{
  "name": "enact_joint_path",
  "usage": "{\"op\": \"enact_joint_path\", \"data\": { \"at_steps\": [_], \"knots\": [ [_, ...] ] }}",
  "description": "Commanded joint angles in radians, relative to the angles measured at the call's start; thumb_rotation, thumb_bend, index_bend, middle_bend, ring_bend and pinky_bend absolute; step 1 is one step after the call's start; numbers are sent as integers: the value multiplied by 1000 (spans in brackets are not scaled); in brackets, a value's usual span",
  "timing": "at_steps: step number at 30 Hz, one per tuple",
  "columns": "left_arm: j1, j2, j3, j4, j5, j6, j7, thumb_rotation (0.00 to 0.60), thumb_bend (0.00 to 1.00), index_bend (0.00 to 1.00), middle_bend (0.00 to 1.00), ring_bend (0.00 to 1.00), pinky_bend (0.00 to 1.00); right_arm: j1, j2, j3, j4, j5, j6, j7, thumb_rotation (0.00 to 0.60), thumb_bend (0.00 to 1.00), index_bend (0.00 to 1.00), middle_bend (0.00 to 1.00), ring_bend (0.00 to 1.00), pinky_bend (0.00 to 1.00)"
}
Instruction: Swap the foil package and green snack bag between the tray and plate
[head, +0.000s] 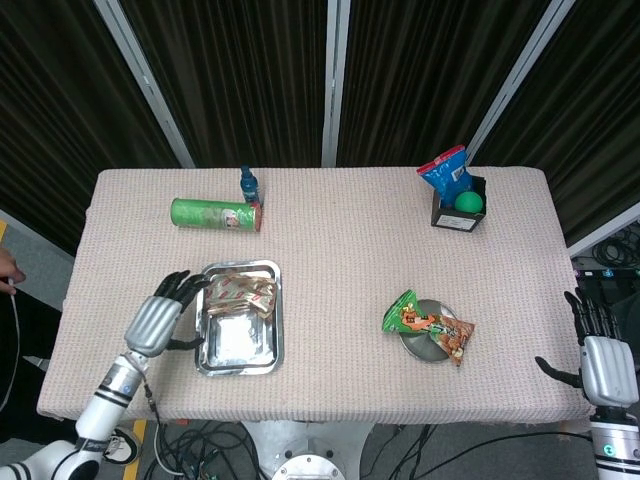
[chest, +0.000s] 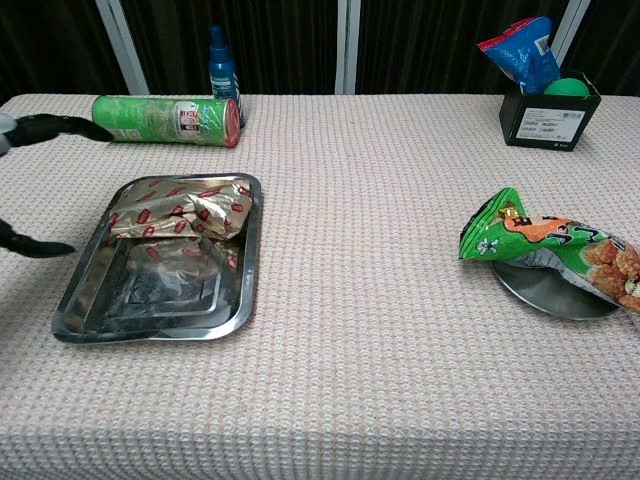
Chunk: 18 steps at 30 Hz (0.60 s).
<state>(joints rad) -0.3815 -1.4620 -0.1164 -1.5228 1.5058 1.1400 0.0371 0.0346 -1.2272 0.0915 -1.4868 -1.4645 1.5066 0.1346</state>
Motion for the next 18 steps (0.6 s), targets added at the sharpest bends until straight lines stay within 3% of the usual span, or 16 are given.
{"op": "enact_joint_path", "data": {
  "at_steps": [1, 8, 18],
  "knots": [
    [-55, -53, -24, 41, -30, -56, 14, 600, 114, 136, 91, 0, 64, 2, 4, 4, 1, 6, -5, 4, 600, 0, 0, 0, 0, 0],
    [-144, -158, -55, 181, -85, -142, 18, 600, 114, 136, 91, 0, 64, 8, 5, 6, 10, 12, -18, 14, 600, 0, 0, 0, 0, 0],
    [-200, -208, -47, 287, -121, -201, -20, 600, 114, 149, 108, 11, 95, 5, 0, 8, 34, 33, -30, 32, 600, 0, 0, 0, 0, 0]
  ]
}}
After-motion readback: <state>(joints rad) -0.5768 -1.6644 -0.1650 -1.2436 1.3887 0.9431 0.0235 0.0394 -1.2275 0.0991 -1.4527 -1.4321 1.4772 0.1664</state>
